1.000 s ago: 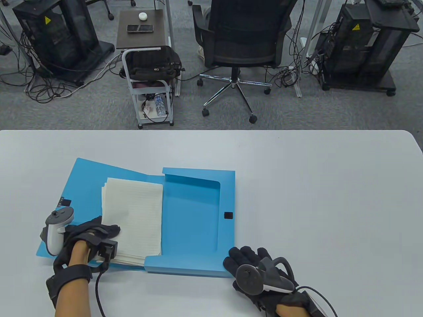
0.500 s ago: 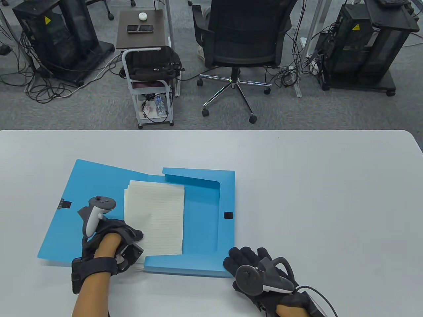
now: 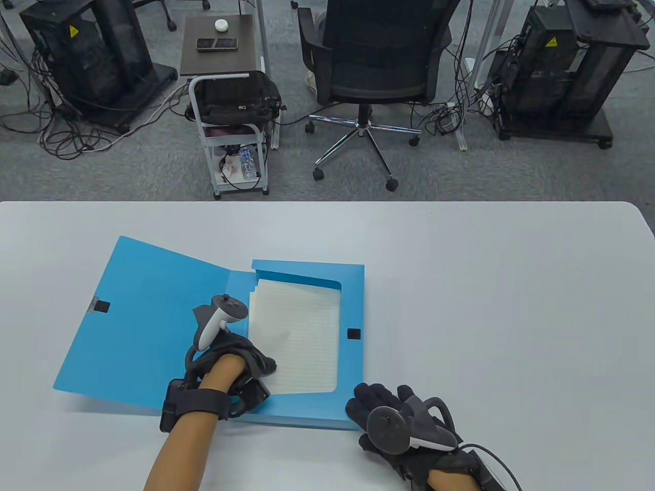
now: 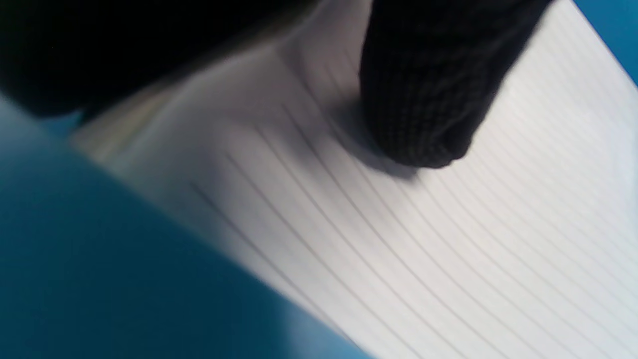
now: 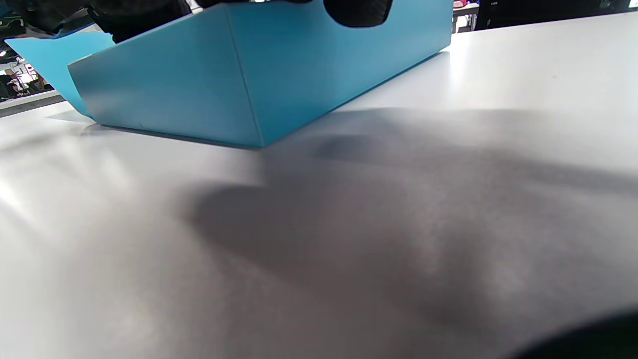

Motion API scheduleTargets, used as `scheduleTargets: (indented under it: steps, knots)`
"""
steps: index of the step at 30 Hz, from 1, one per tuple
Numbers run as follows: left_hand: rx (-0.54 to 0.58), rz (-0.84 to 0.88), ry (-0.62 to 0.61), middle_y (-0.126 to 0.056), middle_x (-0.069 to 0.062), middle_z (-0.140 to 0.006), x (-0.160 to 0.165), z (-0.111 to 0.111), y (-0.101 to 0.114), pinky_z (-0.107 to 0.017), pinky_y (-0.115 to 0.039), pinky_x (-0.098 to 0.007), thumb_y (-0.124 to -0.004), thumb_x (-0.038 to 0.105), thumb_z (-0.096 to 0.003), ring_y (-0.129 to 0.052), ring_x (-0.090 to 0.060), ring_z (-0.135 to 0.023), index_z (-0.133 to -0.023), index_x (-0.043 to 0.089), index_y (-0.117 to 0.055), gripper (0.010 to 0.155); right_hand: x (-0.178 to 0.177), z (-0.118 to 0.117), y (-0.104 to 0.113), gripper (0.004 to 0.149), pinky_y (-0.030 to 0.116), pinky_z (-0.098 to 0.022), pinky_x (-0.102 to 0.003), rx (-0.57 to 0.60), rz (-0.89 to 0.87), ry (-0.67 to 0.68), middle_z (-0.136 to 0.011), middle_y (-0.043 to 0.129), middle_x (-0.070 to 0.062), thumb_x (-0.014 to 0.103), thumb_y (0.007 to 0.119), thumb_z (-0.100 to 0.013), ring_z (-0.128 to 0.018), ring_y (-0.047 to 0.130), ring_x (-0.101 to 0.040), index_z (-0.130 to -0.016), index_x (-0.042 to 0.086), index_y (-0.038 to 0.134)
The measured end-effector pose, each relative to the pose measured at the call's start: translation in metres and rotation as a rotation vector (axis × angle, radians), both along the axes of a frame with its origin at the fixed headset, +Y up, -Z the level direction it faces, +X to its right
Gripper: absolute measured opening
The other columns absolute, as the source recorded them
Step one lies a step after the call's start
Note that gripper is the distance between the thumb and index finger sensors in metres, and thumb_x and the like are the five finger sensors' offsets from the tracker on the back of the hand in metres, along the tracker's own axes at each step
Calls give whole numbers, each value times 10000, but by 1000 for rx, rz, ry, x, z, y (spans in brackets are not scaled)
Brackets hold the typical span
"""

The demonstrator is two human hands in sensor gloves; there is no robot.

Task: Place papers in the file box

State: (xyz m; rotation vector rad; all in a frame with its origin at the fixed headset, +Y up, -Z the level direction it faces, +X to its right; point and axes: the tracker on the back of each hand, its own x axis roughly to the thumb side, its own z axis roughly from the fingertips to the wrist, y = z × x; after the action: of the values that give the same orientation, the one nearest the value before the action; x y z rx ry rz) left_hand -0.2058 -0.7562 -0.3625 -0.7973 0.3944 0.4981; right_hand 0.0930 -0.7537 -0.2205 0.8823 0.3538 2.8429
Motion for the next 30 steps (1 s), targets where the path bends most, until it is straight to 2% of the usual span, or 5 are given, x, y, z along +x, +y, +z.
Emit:
scheduleTargets:
  steps: [9,18,22,26,30]
  knots:
    - [17,-22,-81,-914,-144,-663,35,-7,-3,-246,-914,-441,-876,530,-325,-1096,-344,-398,-889,-30,-615,837,-1,-1,0,608,452,-697,-689,29,-15,5,-1060,319,18,485,554,-370,-1022,449,-286,-933,316,398]
    - [13,-41,-77,-886,-125,-731,31,-5,-3,-319,-891,-466,-862,557,-329,-1062,-370,-492,-925,33,-606,834,-3,1,2,578,485,-697,-677,78,-11,3,-1060,370,19,474,573,-387,-1016,488,-271,-924,311,438]
    - [236,-93,26,-717,-206,-918,9,-7,36,-466,-806,-539,-825,556,-346,-934,-450,-703,-1015,133,-498,856,-1,-1,0,580,482,-696,-676,44,-33,0,-1059,348,22,473,572,-388,-1016,477,-277,-927,314,426]
    - [552,-262,238,-419,-119,-1106,-45,-17,85,-734,-455,-615,-800,592,-359,-553,-444,-1022,-1059,296,-405,856,-1,-1,0,579,480,-697,-676,33,-47,-3,-1059,342,22,473,572,-390,-1016,472,-281,-927,314,425]
    - [596,-454,435,-70,3,-1144,-103,-19,95,-751,-61,-638,-730,693,-338,-53,-347,-1115,-1066,424,-242,917,-1,-1,0,577,484,-696,-674,37,-48,-4,-1059,344,23,471,574,-390,-1015,475,-280,-925,316,427]
